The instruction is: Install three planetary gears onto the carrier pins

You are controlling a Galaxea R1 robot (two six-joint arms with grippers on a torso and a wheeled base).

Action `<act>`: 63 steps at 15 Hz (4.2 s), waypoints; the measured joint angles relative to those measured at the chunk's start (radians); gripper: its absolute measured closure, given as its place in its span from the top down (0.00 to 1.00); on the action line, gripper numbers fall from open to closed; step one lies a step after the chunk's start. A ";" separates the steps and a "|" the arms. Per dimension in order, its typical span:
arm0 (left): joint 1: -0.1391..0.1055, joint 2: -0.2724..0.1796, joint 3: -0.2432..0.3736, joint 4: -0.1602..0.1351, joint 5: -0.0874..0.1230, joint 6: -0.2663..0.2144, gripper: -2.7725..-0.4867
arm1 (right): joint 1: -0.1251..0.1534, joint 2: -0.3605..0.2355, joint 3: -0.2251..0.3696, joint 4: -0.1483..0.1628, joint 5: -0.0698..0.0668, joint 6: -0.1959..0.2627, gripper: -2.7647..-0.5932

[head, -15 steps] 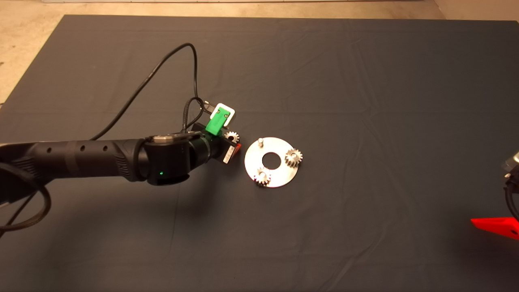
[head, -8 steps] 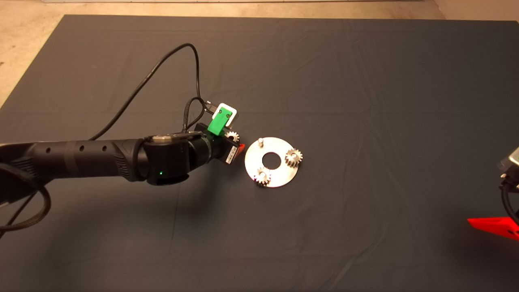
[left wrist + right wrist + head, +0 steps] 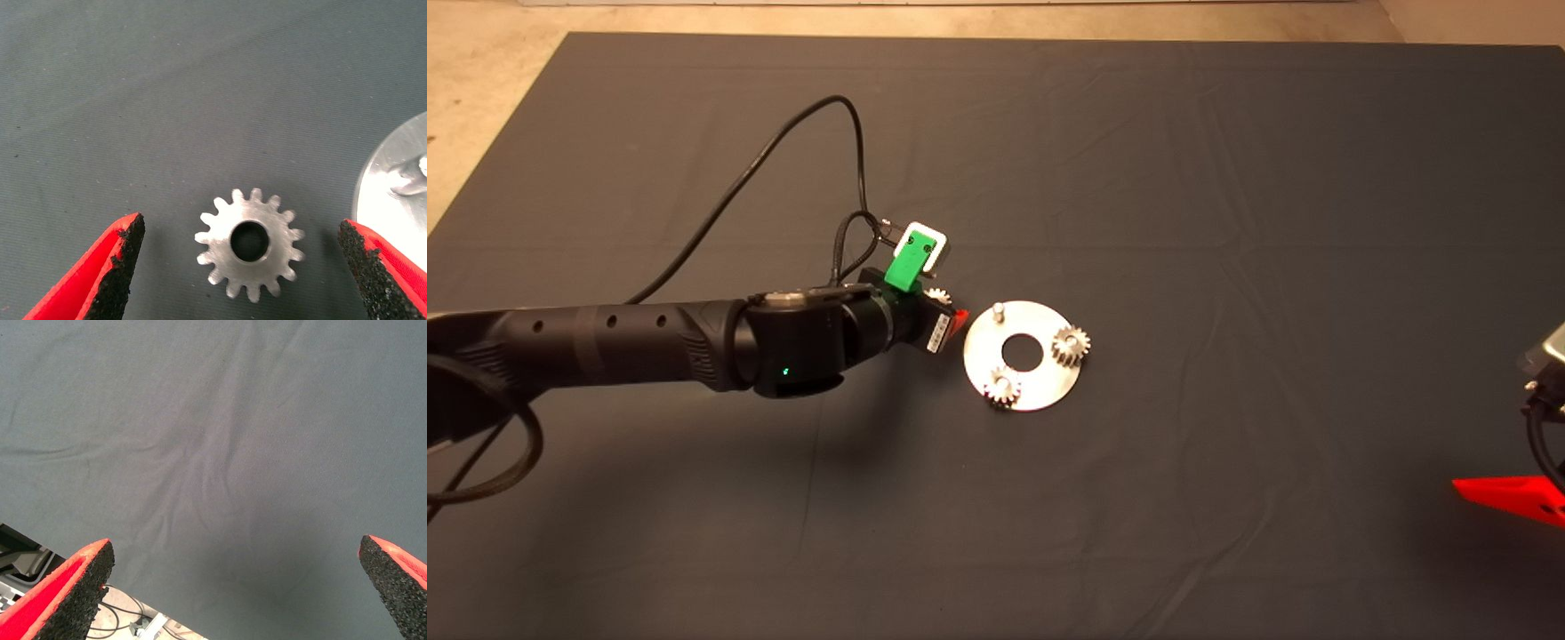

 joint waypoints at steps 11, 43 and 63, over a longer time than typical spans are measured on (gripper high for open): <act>0.005 0.000 0.000 -0.003 -0.024 -0.001 0.68 | 0.000 -0.003 0.000 0.000 0.000 0.000 0.99; 0.048 -0.004 -0.053 0.001 -0.129 -0.019 0.33 | 0.000 -0.002 0.000 0.000 0.001 0.000 0.99; 0.046 -0.006 -0.062 0.001 -0.139 -0.016 0.13 | 0.000 -0.002 0.000 0.000 0.000 0.000 0.99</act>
